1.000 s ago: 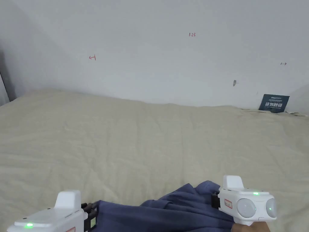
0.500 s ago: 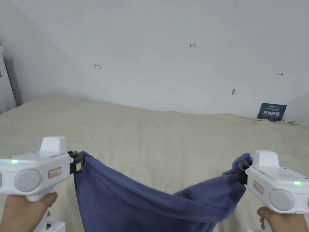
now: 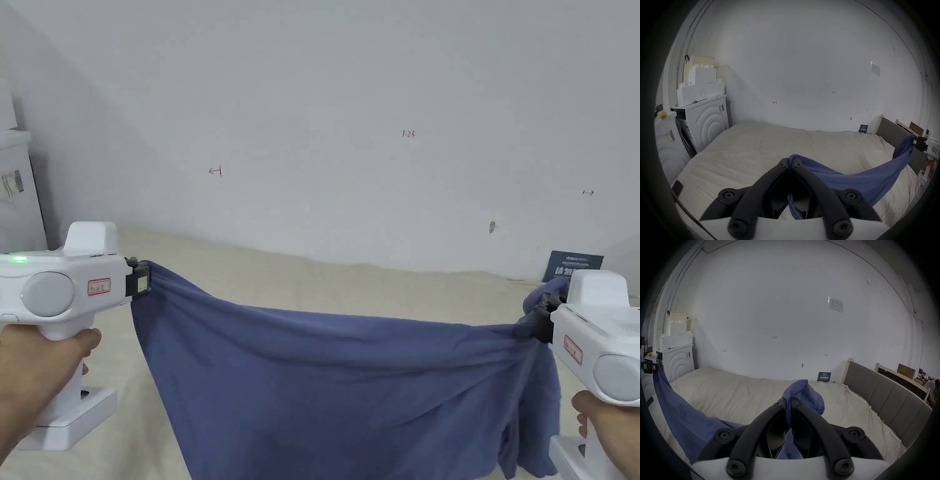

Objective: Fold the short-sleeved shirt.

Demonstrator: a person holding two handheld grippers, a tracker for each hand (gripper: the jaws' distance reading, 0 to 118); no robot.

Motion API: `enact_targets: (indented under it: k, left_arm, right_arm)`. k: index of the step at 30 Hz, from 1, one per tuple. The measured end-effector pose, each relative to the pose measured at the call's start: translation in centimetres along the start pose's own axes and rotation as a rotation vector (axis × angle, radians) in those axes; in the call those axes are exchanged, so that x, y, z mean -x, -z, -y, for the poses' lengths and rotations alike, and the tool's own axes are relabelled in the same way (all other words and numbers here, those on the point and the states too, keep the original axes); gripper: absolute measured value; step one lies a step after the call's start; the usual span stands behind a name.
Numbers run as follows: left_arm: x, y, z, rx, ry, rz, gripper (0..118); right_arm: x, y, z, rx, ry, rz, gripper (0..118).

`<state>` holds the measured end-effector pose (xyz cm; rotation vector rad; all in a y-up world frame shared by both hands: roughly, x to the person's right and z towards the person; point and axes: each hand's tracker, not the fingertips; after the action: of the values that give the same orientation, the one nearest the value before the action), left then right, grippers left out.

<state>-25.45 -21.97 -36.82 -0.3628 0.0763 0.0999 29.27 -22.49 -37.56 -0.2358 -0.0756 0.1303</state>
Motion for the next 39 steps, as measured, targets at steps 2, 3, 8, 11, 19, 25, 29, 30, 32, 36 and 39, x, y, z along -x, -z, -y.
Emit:
enact_targets:
  k: [2, 3, 8, 11, 19, 25, 29, 30, 32, 36, 39]
  left_arm:
    - [0.2, 0.8, -1.0, -0.007, 0.006, -0.01, 0]
    - [0.2, 1.3, -1.5, -0.01, 0.006, -0.013, 0]
    - [0.2, 4.5, -3.7, -0.026, 0.007, -0.04, 0]
    - [0.0, 7.2, -5.1, -0.033, 0.008, -0.055, 0]
    - [-0.2, 13.1, -9.8, -0.066, 0.006, -0.081, 0]
    - [-0.8, 16.0, -13.4, -0.099, 0.015, -0.08, 0]
    - [-1.1, 17.0, -13.6, -0.102, 0.039, -0.083, 0]
    - [-1.1, 17.1, -13.4, -0.108, 0.032, -0.081, 0]
    - [-1.1, 17.0, -12.4, -0.1, 0.027, -0.073, 0]
    - [-0.8, 15.9, -9.2, -0.073, 0.03, -0.065, 0]
    - [-0.5, 14.6, -5.8, -0.029, 0.046, -0.058, 0]
  right_arm:
    - [0.1, 1.0, -0.9, -0.015, -0.002, 0.011, 3]
    - [0.2, 1.6, -1.4, -0.017, -0.009, 0.021, 3]
    - [1.0, 5.1, -3.2, -0.039, -0.012, 0.047, 3]
    - [1.5, 7.6, -4.3, -0.054, -0.013, 0.062, 3]
    - [2.6, 14.5, -7.6, -0.078, -0.044, 0.086, 3]
    - [2.7, 18.1, -10.4, -0.102, -0.045, 0.107, 3]
    - [2.8, 19.4, -10.7, -0.106, -0.072, 0.114, 3]
    - [2.9, 19.0, -10.4, -0.107, -0.079, 0.113, 3]
    - [3.0, 18.3, -9.4, -0.127, -0.09, 0.121, 3]
    - [2.8, 16.3, -6.7, -0.117, -0.08, 0.1, 3]
    - [3.2, 13.7, -3.5, -0.11, -0.103, 0.104, 3]
